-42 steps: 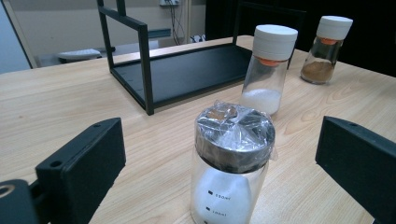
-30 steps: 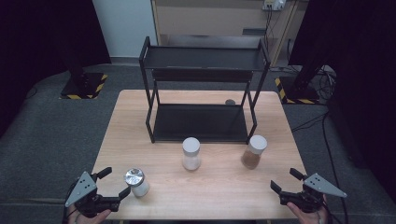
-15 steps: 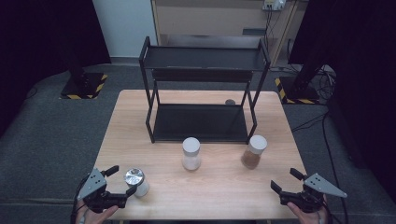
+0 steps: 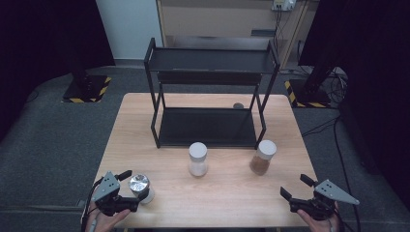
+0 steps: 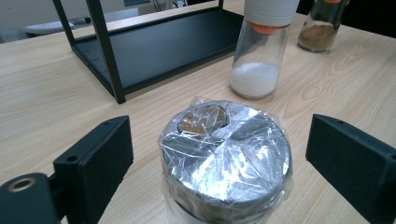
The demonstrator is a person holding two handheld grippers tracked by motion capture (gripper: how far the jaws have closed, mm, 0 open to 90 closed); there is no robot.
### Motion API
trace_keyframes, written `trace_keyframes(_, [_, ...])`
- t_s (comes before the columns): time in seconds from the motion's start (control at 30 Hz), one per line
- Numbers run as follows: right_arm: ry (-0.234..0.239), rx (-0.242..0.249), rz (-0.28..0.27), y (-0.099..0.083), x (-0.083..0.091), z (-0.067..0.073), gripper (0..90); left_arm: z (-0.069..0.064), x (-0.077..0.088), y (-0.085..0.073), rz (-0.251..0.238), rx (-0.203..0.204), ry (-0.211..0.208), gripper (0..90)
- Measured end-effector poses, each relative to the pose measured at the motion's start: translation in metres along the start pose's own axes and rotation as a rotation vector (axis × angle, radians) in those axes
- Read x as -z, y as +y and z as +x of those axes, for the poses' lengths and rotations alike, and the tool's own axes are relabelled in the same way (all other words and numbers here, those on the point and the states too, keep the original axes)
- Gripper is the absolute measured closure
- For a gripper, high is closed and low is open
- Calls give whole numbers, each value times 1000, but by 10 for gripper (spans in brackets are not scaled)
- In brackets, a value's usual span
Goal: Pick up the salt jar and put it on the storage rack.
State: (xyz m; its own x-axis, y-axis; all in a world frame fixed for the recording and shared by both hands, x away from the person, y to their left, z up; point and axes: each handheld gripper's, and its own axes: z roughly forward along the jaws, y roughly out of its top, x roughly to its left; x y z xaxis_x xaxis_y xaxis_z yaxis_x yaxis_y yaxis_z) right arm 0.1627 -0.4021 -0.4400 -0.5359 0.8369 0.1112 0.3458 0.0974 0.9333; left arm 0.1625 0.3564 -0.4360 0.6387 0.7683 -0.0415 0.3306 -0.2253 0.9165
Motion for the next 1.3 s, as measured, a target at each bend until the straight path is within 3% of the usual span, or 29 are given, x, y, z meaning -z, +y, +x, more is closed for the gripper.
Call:
trace_keyframes(0.43, [-6,-1,-3,0,0,1,47,3,-8,-3,3,-15,-28,273])
trace_keyframes(0.57, [-7,1,-2,0,0,1,40,6,-7,-6,-9,-2,-27,333])
trace_keyframes(0.9, [-29,33,-8,0,0,6,36,4,-7,-8,-23,3,-20,339])
trace_keyframes(1.3, [-26,28,-13,-1,0,5,58,4,-11,-2,-7,-7,-20,341])
